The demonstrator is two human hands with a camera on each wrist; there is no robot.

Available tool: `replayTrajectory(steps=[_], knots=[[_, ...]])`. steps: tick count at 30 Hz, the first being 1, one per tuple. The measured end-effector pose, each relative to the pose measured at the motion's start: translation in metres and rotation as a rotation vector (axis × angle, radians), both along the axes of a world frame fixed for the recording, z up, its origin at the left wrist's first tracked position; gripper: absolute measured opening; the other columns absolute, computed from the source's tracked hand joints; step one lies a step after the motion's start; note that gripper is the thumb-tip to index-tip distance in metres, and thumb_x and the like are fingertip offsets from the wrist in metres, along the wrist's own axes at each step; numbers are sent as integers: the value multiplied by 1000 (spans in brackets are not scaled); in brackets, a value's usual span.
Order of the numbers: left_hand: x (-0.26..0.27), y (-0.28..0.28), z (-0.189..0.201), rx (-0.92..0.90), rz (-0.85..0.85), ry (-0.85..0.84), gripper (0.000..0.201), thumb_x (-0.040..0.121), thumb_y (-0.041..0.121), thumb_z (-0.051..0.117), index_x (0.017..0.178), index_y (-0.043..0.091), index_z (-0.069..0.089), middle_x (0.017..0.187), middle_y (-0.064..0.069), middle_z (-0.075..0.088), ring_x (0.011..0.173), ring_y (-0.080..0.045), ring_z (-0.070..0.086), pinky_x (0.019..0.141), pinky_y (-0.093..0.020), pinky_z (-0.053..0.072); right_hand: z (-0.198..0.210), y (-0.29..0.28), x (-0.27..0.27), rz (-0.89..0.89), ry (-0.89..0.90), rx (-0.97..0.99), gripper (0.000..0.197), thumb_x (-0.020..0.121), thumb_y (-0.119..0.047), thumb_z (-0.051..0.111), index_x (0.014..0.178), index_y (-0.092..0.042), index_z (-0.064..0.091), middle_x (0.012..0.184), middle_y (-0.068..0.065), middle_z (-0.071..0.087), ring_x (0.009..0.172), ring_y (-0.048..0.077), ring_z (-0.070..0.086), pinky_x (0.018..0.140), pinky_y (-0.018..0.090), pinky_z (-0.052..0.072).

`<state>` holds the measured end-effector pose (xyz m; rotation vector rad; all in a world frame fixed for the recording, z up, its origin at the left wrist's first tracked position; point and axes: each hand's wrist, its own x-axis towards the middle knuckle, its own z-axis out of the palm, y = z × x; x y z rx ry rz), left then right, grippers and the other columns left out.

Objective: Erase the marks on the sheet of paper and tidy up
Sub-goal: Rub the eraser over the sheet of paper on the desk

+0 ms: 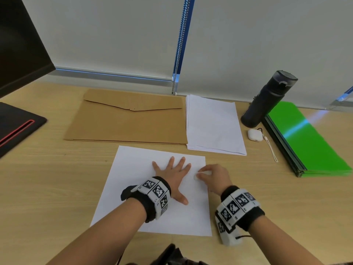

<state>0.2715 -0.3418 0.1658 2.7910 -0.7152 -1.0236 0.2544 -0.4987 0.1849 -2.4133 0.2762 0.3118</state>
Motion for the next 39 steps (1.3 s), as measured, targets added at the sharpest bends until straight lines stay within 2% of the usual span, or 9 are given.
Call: replayTrajectory(steps=[2,6,12,16,19,26,30,36,39], knots=[[0,0,0,1,0,3,118,72,61,69,149,30,-15,155,7,-27,143,-27,-23,100,-76,-1,-5,5,-14,42,1,-9,20,85,-19,64,102,-11,69,97,1,64,84,10,56,74,15,42],[1,1,-1,9,-13,1,118,73,60,69,149,30,-15,155,7,-28,143,-28,-23,100,-77,0,-3,6,-26,151,122,16,6,82,-25,67,88,-24,64,73,-11,55,60,1,48,44,7,40],[1,-1,-1,20,-14,-1,117,72,61,69,149,33,-15,155,6,-28,143,-28,-23,99,-78,0,-10,4,-16,35,-8,3,17,82,-21,66,96,-11,71,90,1,64,78,11,55,61,10,42],[1,0,-2,25,-22,-1,117,73,60,69,149,33,-15,155,6,-28,143,-28,-23,99,-77,1,-7,7,-30,122,81,44,15,81,-23,68,93,-14,71,76,-7,60,58,2,50,46,7,39],[1,0,-1,25,-18,0,116,73,61,69,149,34,-15,154,7,-28,143,-28,-23,99,-77,0,-6,-1,-13,-16,27,65,21,81,-21,68,98,-9,70,96,4,66,78,13,56,63,19,46],[1,0,-1,34,-23,5,117,73,60,69,149,33,-15,154,7,-29,143,-28,-23,99,-78,1,-9,8,-37,96,41,15,21,83,-24,66,98,-11,71,105,4,68,86,9,56,60,4,39],[1,-1,2,28,-16,10,116,73,60,69,149,33,-15,154,7,-29,143,-28,-23,100,-77,1,-4,-4,-17,-54,-24,21,24,84,-20,64,105,-7,69,112,8,66,99,15,58,74,16,37],[1,-1,1,30,-17,11,116,73,59,69,149,33,-15,154,6,-29,143,-28,-23,100,-78,1,-7,8,-39,104,30,-7,21,83,-23,65,99,-11,71,98,0,67,90,11,60,58,2,37],[1,-1,1,33,-16,8,116,74,59,69,149,33,-15,154,7,-29,143,-28,-23,100,-77,1,0,-2,-19,-23,20,20,22,84,-20,65,101,-7,70,95,2,62,82,10,54,52,5,38]])
